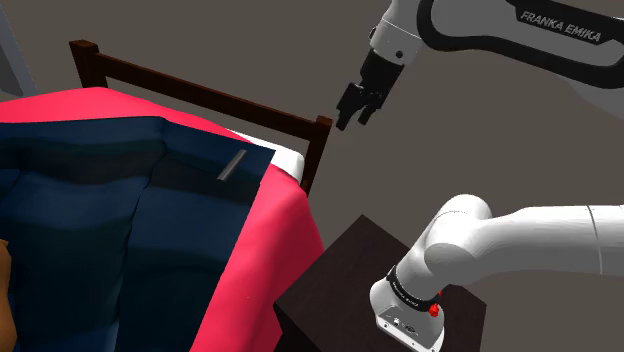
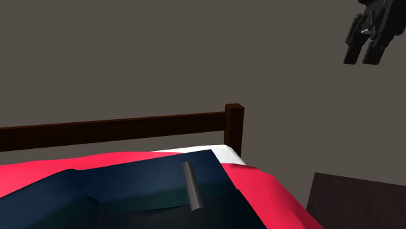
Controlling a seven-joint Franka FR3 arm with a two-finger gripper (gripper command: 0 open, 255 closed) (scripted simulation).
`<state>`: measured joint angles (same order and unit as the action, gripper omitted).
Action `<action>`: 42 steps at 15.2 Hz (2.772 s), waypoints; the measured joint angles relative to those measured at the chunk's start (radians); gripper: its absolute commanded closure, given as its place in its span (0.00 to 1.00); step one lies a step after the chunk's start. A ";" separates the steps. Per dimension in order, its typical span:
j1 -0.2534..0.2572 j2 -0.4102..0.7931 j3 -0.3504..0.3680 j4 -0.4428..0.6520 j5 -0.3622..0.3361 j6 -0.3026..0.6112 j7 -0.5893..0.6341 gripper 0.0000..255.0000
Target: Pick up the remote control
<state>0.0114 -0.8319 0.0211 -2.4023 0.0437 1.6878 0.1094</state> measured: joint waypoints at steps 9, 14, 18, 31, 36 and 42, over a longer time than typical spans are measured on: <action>-0.035 0.249 0.089 0.045 0.066 0.154 0.217 0.00; -0.060 0.449 0.135 0.127 0.091 0.242 0.368 0.00; -0.078 0.615 0.160 0.201 0.097 0.311 0.483 0.00; -0.085 1.146 0.153 0.564 0.101 0.410 0.820 0.00; -0.080 1.327 0.131 0.730 0.119 0.405 0.920 0.00; -0.077 1.397 0.126 0.746 0.122 0.456 0.927 0.00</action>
<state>-0.0653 0.5654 0.1471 -1.6567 0.1662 2.1438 1.0366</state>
